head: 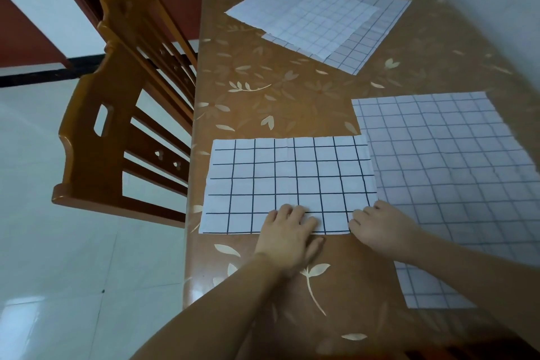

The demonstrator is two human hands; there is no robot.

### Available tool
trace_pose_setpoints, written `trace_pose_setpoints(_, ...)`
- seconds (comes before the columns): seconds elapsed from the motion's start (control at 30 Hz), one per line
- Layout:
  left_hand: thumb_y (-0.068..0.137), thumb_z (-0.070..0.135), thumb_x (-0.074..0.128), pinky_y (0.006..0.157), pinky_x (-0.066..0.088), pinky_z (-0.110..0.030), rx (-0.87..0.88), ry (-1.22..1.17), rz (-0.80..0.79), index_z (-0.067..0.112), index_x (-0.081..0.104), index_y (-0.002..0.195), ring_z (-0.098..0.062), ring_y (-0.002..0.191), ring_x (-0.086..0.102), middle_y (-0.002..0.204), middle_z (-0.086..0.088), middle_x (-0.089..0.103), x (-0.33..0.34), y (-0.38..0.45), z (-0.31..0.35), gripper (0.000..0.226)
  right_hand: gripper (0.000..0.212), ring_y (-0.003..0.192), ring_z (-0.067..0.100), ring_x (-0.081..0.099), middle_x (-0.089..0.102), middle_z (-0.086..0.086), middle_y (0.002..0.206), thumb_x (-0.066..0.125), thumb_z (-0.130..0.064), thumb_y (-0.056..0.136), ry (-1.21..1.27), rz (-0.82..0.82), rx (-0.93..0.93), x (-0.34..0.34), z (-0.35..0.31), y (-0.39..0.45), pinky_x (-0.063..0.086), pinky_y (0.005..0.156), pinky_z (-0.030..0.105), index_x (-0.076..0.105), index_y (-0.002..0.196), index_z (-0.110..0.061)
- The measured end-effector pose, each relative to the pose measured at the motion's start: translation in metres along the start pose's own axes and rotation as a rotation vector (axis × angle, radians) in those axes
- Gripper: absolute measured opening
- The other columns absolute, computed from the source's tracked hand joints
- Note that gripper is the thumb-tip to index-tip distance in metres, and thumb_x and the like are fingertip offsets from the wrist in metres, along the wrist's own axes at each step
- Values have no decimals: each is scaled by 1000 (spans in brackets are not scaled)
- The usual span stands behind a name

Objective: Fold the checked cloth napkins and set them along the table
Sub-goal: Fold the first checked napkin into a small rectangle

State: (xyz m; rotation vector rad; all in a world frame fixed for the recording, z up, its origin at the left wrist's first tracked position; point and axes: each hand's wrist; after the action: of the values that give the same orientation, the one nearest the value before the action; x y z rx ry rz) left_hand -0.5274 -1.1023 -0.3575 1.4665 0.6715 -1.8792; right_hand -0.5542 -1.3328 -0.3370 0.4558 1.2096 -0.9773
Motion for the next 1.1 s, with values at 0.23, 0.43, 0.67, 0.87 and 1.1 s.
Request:
trace_pose_setpoints(0.23, 81, 52, 46, 104, 37, -46, -42, 61, 6, 29, 55, 113, -25, 123, 47, 122, 3, 57, -6, -20, 12, 40, 18, 74, 24, 60, 58, 3, 83, 65, -29, 71, 296, -81, 229, -47, -30, -8, 40, 61, 33, 59, 79, -15)
trace_pose_setpoints(0.43, 85, 50, 51, 102, 36, -36, -503, -540, 190, 29, 53, 119, -17, 118, 45, 122, 6, 52, -20, -71, 22, 40, 19, 69, 16, 50, 47, -5, 76, 43, -37, 86, 658, -116, 614, -86, -88, -23, 41, 64, 32, 37, 74, -24)
trace_pose_setpoints(0.67, 86, 58, 59, 88, 50, -37, -1179, -1301, 7, 12, 57, 117, -23, 92, 64, 98, -4, 70, -51, -131, 42, 56, 18, 73, 24, 55, 54, -2, 80, 48, -37, 84, 767, -93, 652, -126, -165, -14, 37, 62, 31, 45, 78, -20)
trace_pose_setpoints(0.87, 83, 8, 54, 82, 49, -40, -1207, -1717, -161, 11, 63, 53, -26, 75, 59, 64, -11, 60, -63, -150, 42, 32, 16, 86, 14, 57, 61, -8, 95, 53, -41, 82, 1061, -19, 481, -141, -204, -15, 49, 75, 33, 53, 90, -28)
trace_pose_setpoints(1.1, 89, -12, 57, 82, 54, -57, -1251, -1616, 63, 4, 48, 84, -35, 69, 68, 59, -13, 69, -78, -159, 32, 19, 98, 131, 19, 44, 40, 0, 147, 61, -70, 65, 552, -4, 113, -79, -160, -59, 43, 100, 39, 30, 146, -23)
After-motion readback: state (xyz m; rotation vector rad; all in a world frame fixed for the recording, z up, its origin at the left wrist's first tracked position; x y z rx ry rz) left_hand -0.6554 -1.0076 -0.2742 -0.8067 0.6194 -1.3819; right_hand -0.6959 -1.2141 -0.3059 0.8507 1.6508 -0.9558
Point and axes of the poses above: each hand's wrist, its own y-axis towards the middle knuckle, its own x-axis out of the palm, z = x × y
